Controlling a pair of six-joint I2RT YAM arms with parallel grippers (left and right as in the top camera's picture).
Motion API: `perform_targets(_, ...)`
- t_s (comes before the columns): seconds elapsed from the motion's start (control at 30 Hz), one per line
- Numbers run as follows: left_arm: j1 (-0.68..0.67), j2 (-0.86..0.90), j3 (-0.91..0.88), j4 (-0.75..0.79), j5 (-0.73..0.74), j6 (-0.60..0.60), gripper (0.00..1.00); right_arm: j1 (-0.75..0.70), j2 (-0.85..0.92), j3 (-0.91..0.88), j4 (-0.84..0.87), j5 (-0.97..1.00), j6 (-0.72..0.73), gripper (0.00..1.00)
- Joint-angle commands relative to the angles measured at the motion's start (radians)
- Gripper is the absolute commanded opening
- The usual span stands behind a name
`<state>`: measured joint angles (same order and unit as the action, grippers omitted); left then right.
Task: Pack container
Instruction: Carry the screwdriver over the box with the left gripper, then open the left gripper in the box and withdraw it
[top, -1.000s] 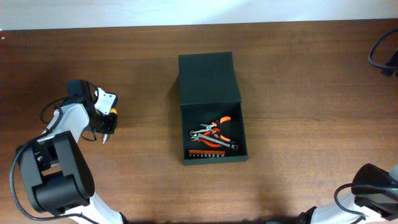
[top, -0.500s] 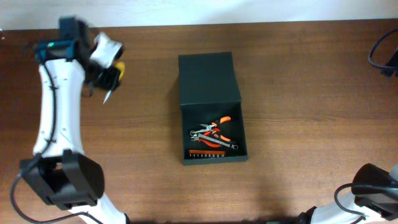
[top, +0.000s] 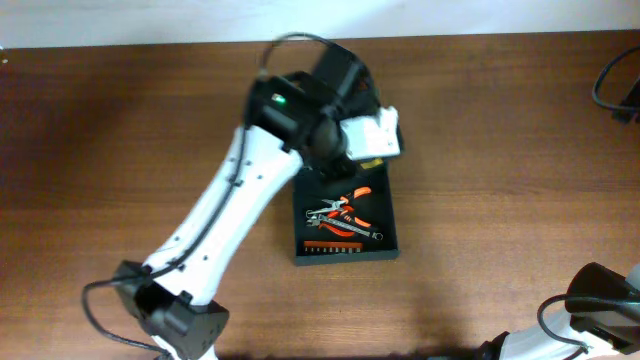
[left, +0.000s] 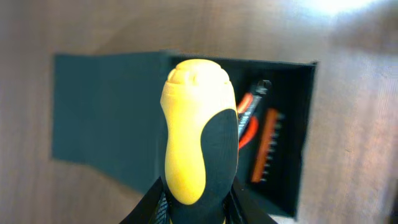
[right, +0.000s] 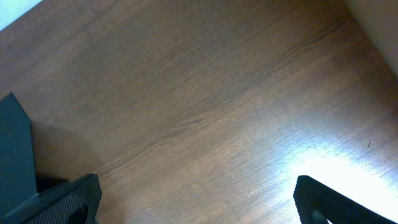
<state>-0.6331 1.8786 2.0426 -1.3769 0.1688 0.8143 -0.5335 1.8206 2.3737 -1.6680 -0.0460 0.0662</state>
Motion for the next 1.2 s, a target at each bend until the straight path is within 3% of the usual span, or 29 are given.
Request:
perform_targets(0.0, -0.024, 0.072, -0.081, -0.008, 0.0, 0.055, 0.02, -0.003, 0.006, -0.003, 0.006, -0.003, -0.009, 0.99)
perform_targets(0.3, -0.012, 0.233, -0.272, 0.103, 0.0, 0.055, 0.02, -0.003, 0.006, -0.003, 0.004, -0.003, -0.009, 0.99)
perform_targets(0.53, -0.012, 0.332, -0.307, 0.124, 0.0, 0.032, 0.04, -0.003, 0.006, -0.003, 0.002, -0.007, -0.009, 0.99)
perform_targets(0.57, -0.012, 0.332, -0.307, 0.124, 0.0, 0.032, 0.08, -0.003, 0.006, -0.003, 0.002, -0.007, -0.009, 0.99)
perform_targets(0.63, -0.012, 0.327, -0.306, 0.12, -0.005, 0.032, 0.32, -0.003, 0.006, -0.003, 0.003, -0.007, -0.009, 0.99)
perform_targets(0.7, -0.012, 0.327, -0.306, 0.109, -0.008, 0.032, 0.38, -0.003, 0.006, -0.003, 0.003, -0.007, -0.009, 0.99)
perform_targets(0.73, -0.012, 0.324, -0.304, 0.101, -0.009, 0.031, 0.49, -0.003, 0.006, -0.003, 0.003, -0.008, -0.009, 0.99)
perform_targets(0.8, -0.012, 0.315, -0.293, 0.101, -0.012, 0.01, 0.59, -0.003, 0.006, -0.003, 0.003, -0.014, -0.009, 0.99)
perform_targets(0.87, -0.012, 0.297, -0.269, 0.1, -0.02, -0.012, 0.69, -0.003, 0.006, -0.003, 0.003, -0.014, -0.009, 0.99)
perform_targets(1.03, -0.012, 0.202, -0.17, 0.035, -0.137, -0.06, 0.76, -0.003, 0.006, -0.003, 0.003, -0.014, -0.009, 0.99)
perform_targets(1.1, -0.011, 0.113, -0.13, 0.022, -0.21, -0.12, 0.96, -0.003, 0.006, -0.003, 0.003, -0.048, -0.009, 0.99)
perform_targets(1.17, 0.0, 0.045, -0.127, 0.022, -0.242, -0.137, 0.99, -0.003, 0.006, -0.003, 0.002, -0.101, -0.009, 0.99)
